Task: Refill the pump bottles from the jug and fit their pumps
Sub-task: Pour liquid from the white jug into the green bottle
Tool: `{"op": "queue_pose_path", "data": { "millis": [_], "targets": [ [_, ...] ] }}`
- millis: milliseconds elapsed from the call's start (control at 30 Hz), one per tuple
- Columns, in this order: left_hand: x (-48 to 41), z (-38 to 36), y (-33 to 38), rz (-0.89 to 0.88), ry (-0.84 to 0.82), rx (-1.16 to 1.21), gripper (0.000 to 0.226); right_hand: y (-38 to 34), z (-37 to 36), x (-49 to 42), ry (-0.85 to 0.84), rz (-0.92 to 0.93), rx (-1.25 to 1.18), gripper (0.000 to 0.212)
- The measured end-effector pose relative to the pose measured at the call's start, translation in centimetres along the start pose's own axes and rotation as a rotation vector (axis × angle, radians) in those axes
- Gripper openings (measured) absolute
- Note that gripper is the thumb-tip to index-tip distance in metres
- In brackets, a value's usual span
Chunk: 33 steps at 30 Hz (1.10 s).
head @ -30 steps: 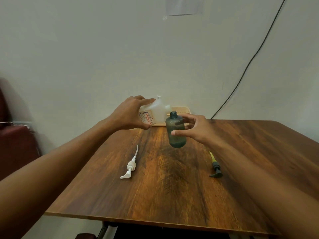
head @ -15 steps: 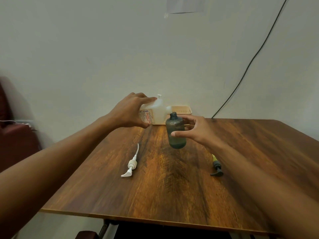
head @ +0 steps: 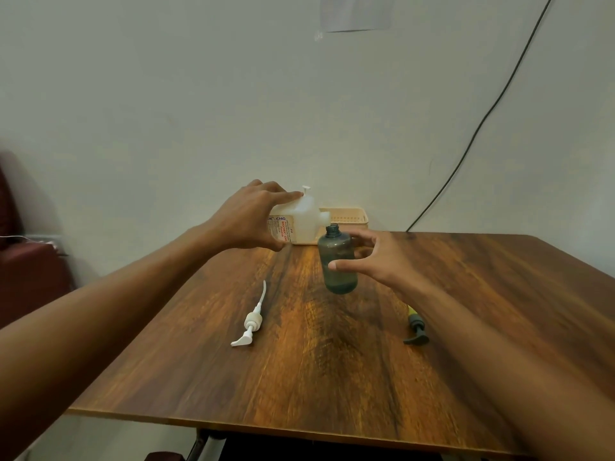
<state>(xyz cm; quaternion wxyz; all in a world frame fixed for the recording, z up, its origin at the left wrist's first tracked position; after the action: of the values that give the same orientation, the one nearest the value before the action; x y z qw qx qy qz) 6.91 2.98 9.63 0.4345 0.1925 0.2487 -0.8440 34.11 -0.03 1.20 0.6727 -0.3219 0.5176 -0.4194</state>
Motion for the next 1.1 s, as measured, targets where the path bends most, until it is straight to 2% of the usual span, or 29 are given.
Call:
{"op": "queue_pose_path", "data": {
  "millis": [1100],
  "targets": [
    [0.1,0.7,0.6,-0.035,-0.025,-0.094,0.099,1.2,-0.3,-0.2,0.0,-0.013,0.028,0.073]
  ]
}}
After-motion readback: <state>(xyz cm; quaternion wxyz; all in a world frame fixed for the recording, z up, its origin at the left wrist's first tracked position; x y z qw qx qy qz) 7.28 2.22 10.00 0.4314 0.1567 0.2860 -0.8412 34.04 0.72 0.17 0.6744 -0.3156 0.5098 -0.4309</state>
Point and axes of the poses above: each hand's wrist, its own x-axis away from the middle knuckle, its own z-axis out of the back of the hand, y = z × x, the point moved 2 cm from there along -x, towards the middle knuckle, and after that the axes turned 10 degrees about -x, right-handed, at the moved point
